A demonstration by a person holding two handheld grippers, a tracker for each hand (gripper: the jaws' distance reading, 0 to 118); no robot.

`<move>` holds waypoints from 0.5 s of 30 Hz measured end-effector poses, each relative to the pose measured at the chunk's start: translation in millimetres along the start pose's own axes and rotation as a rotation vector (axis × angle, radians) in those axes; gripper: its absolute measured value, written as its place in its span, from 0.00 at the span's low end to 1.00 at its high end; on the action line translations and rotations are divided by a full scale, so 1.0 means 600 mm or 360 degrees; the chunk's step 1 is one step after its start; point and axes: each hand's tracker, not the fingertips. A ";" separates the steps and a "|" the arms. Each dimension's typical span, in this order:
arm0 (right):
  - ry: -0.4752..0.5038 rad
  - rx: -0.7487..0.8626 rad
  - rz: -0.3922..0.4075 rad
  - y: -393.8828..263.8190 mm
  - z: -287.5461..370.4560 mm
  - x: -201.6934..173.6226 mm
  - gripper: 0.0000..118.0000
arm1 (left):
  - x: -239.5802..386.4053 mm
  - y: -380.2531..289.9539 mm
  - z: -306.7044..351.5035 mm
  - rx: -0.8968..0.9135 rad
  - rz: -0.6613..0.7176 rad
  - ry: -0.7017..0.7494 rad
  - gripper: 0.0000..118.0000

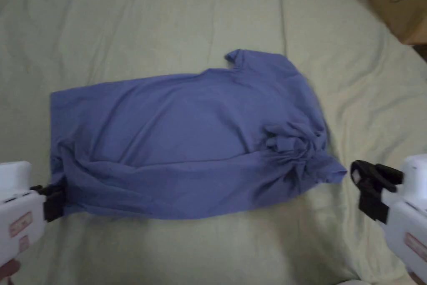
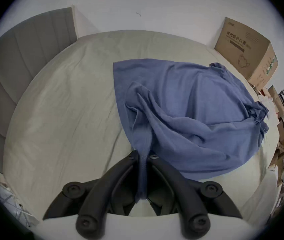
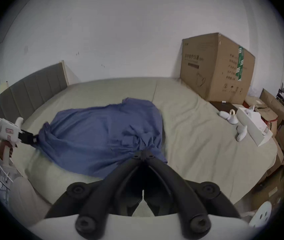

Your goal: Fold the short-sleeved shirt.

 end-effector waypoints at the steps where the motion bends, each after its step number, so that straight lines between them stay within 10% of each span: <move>1: 0.0030 -0.0086 0.0024 0.002 -0.024 0.009 0.00 | -0.001 0.004 0.007 0.0005 0.0007 0.0002 0.06; 3: 0.0050 -0.0347 0.0092 0.002 -0.090 0.026 0.17 | 0.002 -0.002 0.008 -0.0001 0.0020 0.0001 0.06; 4: 0.0027 -0.0391 0.0081 -0.002 -0.118 0.034 0.72 | 0.004 -0.006 0.007 -0.0015 0.0033 -0.0005 0.06; 5: -0.0003 -0.0488 0.0108 -0.006 -0.149 0.041 1.00 | 0.001 -0.002 0.007 -0.0025 0.0033 -0.0003 0.06; 13: 0.0027 -0.0586 0.0221 0.015 -0.225 0.045 0.96 | 0.005 0.001 0.005 -0.0068 0.0003 0.0015 0.06; 15: 0.0051 -0.0585 0.0212 0.007 -0.230 0.036 0.70 | 0.008 0.000 0.004 -0.0078 -0.0009 0.0023 0.06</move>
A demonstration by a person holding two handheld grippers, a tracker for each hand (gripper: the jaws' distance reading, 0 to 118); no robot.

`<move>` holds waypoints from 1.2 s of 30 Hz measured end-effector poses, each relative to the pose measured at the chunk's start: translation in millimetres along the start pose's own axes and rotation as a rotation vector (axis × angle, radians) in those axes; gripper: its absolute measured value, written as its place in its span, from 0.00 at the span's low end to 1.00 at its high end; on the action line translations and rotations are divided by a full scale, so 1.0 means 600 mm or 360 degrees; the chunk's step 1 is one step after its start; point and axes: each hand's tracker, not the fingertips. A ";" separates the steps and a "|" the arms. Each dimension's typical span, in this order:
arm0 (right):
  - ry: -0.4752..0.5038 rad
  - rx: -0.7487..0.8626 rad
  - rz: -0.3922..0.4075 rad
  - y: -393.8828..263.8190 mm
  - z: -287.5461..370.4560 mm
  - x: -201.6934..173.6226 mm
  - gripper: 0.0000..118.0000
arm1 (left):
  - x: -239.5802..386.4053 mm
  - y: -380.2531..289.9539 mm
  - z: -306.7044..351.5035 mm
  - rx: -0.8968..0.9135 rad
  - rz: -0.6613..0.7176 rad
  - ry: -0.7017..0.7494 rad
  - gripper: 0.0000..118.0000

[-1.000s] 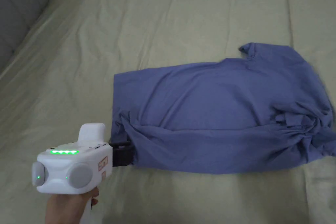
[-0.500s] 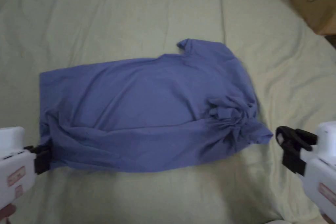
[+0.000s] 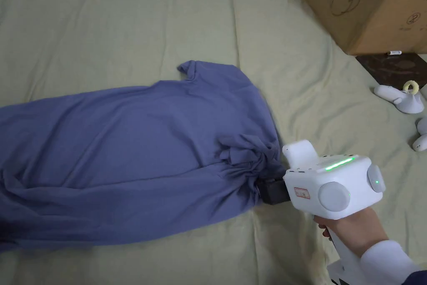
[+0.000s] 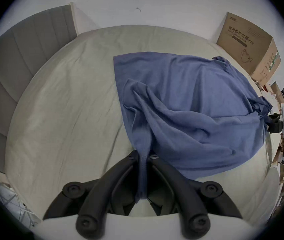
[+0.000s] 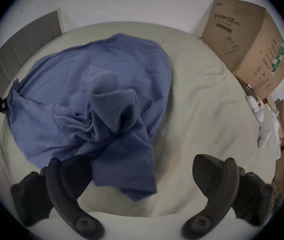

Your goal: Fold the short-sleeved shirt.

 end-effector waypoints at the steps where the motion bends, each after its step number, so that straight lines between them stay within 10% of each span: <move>1: 0.0016 0.0025 0.0018 -0.002 0.004 -0.006 0.34 | 0.002 -0.002 0.001 -0.0004 -0.0003 0.0001 0.06; 3: 0.0017 0.0070 -0.0006 -0.011 0.016 -0.017 0.08 | 0.000 0.003 0.001 -0.0006 -0.0009 0.0005 0.06; 30: 0.0226 -0.0028 -0.0195 -0.189 0.165 -0.002 0.08 | -0.049 -0.076 0.062 -0.0263 -0.0213 0.0032 0.08; 31: 0.0223 -0.0027 -0.0187 -0.191 0.158 0.002 0.15 | -0.048 -0.078 0.063 -0.0237 -0.0202 0.0036 0.29; 33: 0.0131 0.0021 -0.0184 -0.183 0.169 -0.002 0.80 | -0.049 -0.081 0.076 -0.0201 -0.0239 0.0131 0.99; 34: 0.0086 0.0046 -0.0158 -0.180 0.177 -0.002 0.99 | -0.055 -0.087 0.078 -0.0213 -0.0283 0.0183 0.96; 36: 0.0136 0.0224 -0.0144 -0.177 0.228 0.000 0.99 | -0.074 -0.101 0.115 -0.0081 -0.0302 0.0194 0.93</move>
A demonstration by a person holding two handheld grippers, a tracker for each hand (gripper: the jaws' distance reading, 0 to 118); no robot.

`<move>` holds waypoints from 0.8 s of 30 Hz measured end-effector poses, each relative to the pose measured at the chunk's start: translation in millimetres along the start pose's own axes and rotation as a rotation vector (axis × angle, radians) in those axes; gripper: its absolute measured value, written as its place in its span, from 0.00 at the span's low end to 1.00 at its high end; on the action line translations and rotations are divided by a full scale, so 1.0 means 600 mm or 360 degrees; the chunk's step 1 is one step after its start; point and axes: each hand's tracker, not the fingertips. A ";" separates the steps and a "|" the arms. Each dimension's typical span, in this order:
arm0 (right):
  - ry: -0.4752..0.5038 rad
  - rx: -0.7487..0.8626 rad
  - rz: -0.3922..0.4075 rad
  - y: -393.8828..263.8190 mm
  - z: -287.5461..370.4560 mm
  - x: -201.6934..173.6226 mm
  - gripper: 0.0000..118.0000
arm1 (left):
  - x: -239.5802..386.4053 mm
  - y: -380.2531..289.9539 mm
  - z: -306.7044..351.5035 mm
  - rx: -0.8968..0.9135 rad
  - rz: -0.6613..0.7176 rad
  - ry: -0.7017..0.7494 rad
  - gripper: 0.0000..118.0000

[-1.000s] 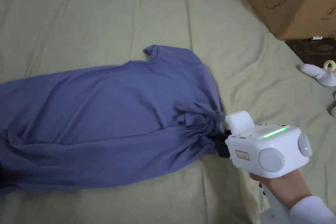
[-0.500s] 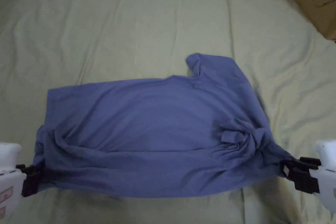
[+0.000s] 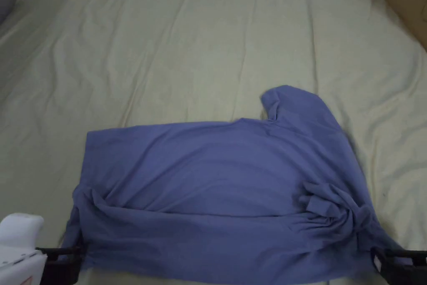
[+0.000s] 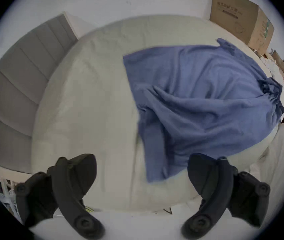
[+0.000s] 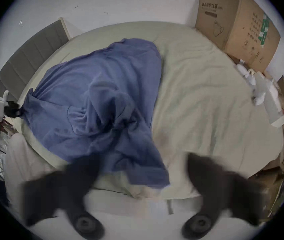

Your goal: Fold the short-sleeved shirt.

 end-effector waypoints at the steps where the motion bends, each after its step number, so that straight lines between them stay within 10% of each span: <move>1: -0.0035 0.0053 -0.0062 0.007 0.021 0.001 0.99 | -0.009 -0.004 0.017 0.0040 0.0032 0.0023 0.92; 10: -0.0149 0.0840 -0.0144 0.118 0.110 -0.069 0.98 | -0.016 0.071 0.189 0.0681 0.0359 0.0080 0.88; 12: -0.0221 0.0968 -0.0082 0.138 0.109 -0.089 0.92 | -0.002 0.096 0.191 0.0806 0.0287 0.0168 0.43; 13: -0.0216 0.0972 -0.0047 0.148 0.106 -0.097 0.56 | 0.004 0.110 0.177 0.0803 0.0256 0.0220 0.00; 14: -0.0266 0.1004 -0.0057 0.156 0.101 -0.105 0.00 | 0.008 0.123 0.182 0.0846 0.0252 0.0276 0.00; 17: -0.0051 0.0939 -0.0118 0.137 0.059 -0.087 0.00 | 0.010 0.159 0.159 0.0731 0.0212 0.0010 0.00; 24: -0.0127 0.0990 -0.0075 0.184 0.081 -0.108 0.00 | 0.005 0.300 0.058 0.0691 0.0167 0.0022 0.00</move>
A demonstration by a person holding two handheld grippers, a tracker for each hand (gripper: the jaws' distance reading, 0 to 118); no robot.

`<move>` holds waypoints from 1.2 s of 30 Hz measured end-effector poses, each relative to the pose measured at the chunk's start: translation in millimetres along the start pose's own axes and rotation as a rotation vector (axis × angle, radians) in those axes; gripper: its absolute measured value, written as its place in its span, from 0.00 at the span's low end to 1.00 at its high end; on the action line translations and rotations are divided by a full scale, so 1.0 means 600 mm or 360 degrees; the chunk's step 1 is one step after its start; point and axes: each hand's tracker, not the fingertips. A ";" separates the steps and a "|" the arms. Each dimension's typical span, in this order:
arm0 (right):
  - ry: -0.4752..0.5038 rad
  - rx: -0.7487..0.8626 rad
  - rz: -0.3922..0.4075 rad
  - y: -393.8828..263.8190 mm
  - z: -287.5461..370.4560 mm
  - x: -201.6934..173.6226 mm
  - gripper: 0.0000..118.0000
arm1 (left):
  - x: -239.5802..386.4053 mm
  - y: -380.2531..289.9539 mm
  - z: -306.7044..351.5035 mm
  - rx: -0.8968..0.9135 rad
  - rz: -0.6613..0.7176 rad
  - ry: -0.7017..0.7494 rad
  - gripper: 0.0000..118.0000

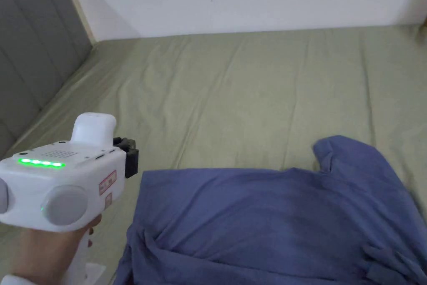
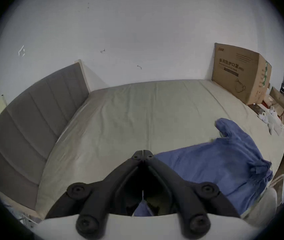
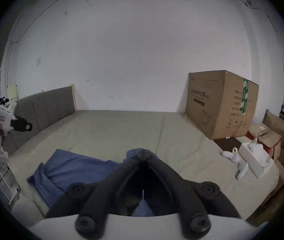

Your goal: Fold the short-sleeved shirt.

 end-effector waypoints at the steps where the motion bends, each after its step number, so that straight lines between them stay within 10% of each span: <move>1: -0.0006 -0.0002 -0.0004 0.001 -0.005 0.003 0.00 | -0.003 0.008 -0.023 -0.0038 0.0020 -0.0009 0.00; 6: -0.0030 -0.0043 -0.0004 -0.009 -0.034 0.016 0.00 | -0.026 0.011 -0.187 -0.0501 0.0263 -0.0102 0.00; 7: -0.0039 -0.0054 0.0042 -0.005 -0.039 0.005 0.00 | -0.034 0.007 -0.222 -0.0570 0.0312 -0.0139 0.16; 9: -0.0034 -0.0078 0.0032 -0.009 -0.049 0.001 0.00 | -0.050 0.001 -0.284 -0.0727 0.0325 -0.0138 0.99; 10: -0.0029 -0.0095 0.0030 -0.011 -0.055 0.001 0.00 | -0.045 -0.008 -0.307 -0.0826 0.0276 -0.0102 1.00; 21: -0.0046 -0.0242 0.0029 -0.041 -0.090 0.018 0.00 | -0.053 -0.069 -0.390 -0.1050 0.0435 0.0045 0.79; 24: -0.0052 -0.0282 0.0027 -0.045 -0.091 0.024 0.00 | -0.045 -0.058 -0.364 -0.1001 0.0286 0.0038 0.36; 25: -0.0055 -0.0300 0.0020 -0.046 -0.093 0.026 0.00 | -0.040 -0.056 -0.351 -0.0989 0.0216 0.0016 0.02; 36: 0.0015 -0.0523 -0.0075 -0.023 -0.182 0.084 0.00 | -0.035 -0.020 -0.266 -0.0695 0.0308 -0.0101 0.01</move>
